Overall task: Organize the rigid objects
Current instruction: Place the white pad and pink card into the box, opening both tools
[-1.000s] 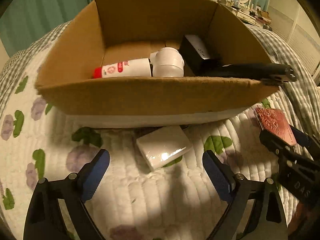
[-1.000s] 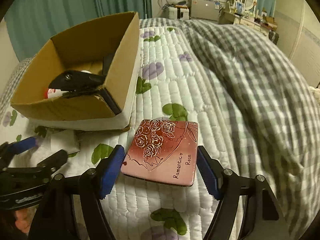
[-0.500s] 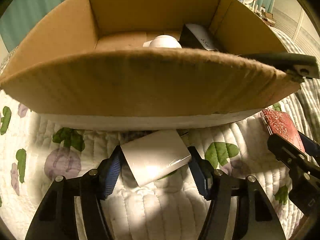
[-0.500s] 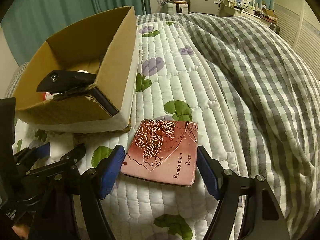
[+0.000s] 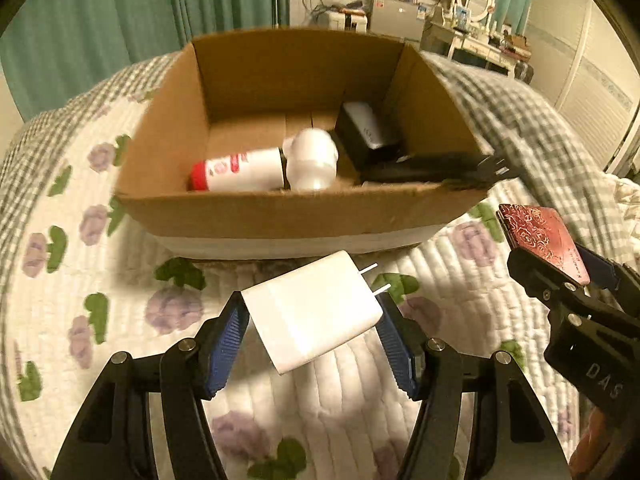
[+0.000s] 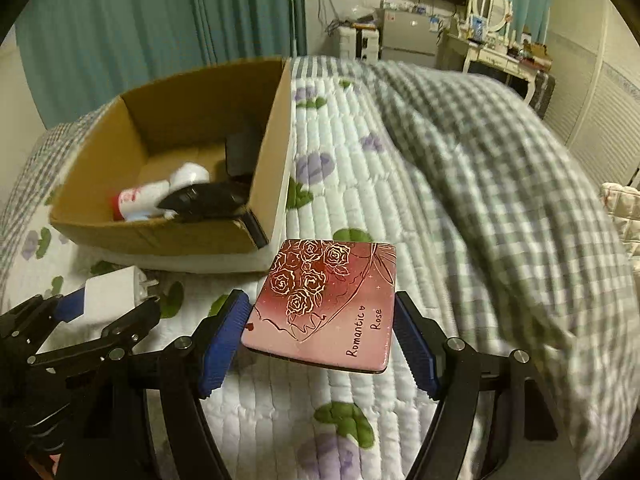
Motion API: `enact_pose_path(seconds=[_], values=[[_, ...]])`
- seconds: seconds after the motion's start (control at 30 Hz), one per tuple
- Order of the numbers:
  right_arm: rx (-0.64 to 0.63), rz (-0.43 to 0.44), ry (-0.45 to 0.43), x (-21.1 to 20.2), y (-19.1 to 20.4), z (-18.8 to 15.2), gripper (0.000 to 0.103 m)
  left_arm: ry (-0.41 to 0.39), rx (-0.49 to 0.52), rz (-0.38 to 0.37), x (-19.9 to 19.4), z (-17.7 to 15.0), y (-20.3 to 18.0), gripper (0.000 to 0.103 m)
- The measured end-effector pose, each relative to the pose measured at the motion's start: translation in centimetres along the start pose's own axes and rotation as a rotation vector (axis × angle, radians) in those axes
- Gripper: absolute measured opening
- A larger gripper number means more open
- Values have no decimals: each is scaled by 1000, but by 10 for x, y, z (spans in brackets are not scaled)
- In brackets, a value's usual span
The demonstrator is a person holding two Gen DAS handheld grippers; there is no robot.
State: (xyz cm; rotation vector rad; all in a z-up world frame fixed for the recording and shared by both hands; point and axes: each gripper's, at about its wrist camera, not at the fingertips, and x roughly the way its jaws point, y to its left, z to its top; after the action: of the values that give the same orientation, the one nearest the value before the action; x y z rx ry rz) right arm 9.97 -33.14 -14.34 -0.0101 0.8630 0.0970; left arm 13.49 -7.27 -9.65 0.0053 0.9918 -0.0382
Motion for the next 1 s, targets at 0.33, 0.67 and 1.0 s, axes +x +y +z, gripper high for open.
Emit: enact_pose_path(seconds=[0.33, 0.67, 1.0], values=[[-32, 14, -125, -83, 10, 18, 72, -130, 13, -15, -76, 23, 5, 65], [-146, 75, -245, -144, 51, 69, 72, -215, 43, 2, -115, 56, 25, 65], [-197, 140, -287, -96, 84, 136, 72, -205, 44, 35, -48, 109, 49, 65]])
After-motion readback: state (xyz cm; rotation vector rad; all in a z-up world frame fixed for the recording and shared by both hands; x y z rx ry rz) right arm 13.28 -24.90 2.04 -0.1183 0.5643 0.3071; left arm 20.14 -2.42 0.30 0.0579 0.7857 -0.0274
